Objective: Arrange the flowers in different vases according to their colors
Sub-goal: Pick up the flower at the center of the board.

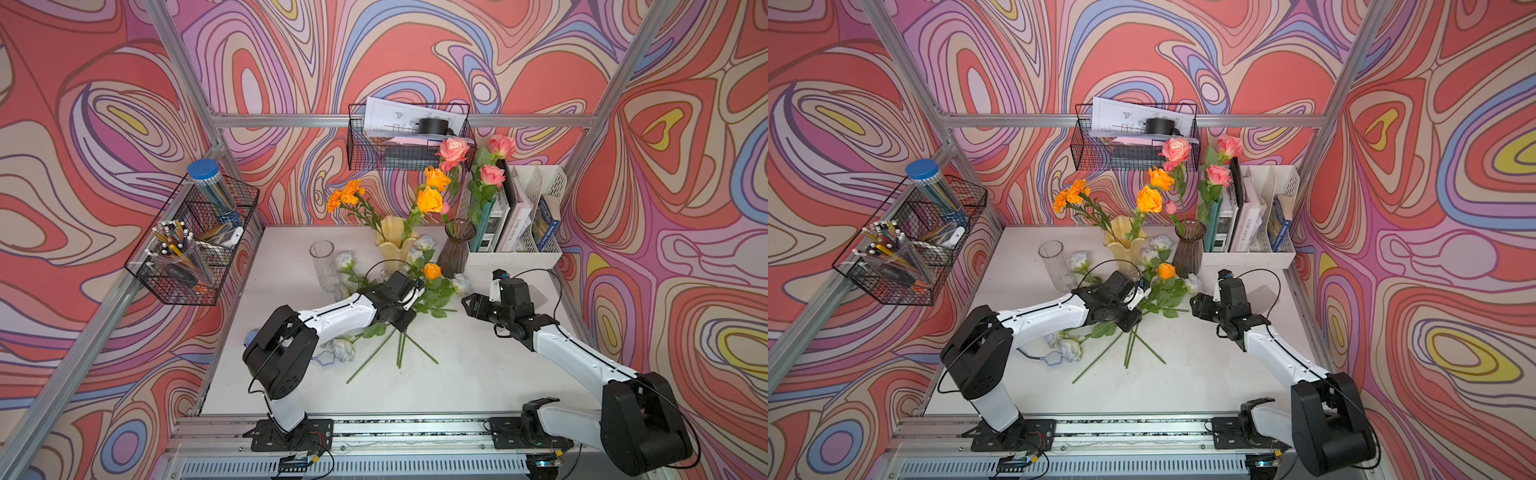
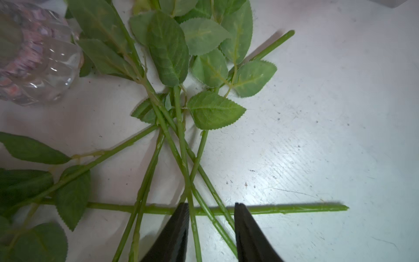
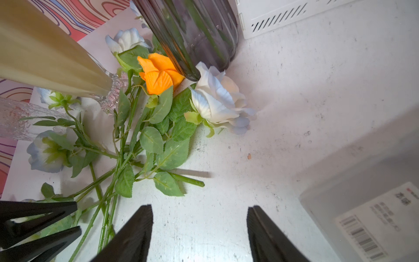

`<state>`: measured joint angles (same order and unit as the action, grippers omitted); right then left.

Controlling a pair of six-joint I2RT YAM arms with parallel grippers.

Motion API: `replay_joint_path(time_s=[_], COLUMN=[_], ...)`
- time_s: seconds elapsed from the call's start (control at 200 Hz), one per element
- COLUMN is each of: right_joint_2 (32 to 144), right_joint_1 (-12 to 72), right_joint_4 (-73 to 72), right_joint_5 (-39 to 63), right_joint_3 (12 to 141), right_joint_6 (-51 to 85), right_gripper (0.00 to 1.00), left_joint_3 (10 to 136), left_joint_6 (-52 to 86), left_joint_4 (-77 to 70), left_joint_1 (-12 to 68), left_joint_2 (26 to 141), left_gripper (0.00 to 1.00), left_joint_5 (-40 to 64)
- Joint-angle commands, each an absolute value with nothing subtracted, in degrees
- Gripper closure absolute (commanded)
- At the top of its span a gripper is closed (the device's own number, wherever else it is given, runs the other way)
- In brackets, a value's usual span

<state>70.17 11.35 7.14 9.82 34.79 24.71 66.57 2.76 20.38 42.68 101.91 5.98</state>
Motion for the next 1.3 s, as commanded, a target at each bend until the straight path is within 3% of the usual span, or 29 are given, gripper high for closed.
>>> replay_joint_path(time_s=[0.0,0.33,0.611,1.097,1.297], right_joint_2=[68.7,68.6,68.6,68.5,68.2], right_joint_1=[11.0,10.8,10.8,10.7,10.7], right_joint_4=[6.6,6.0,6.1,6.3,6.2], right_joint_5=[10.2,10.6,10.4,9.9,9.4], right_joint_3=[33.7,33.4,33.7,33.9,33.8], right_joint_6=[24.3,24.3,24.2,24.1,24.1], right_gripper=[0.33,0.33,0.33,0.33,0.33], left_joint_3=[67.8,69.8,69.9,69.7,70.0], left_joint_6=[1.5,0.8,0.2,-0.8,-1.8], left_joint_4=[25.2,25.8,25.0,23.4,23.2], left_joint_1=[42.8,42.8,42.8,42.8,43.0], left_joint_2=[103.7,107.3,109.9,103.3,97.7], left_gripper=[0.63,0.67,0.83,0.97,0.98], left_joint_5=[3.4,0.8,0.2,1.1,3.9])
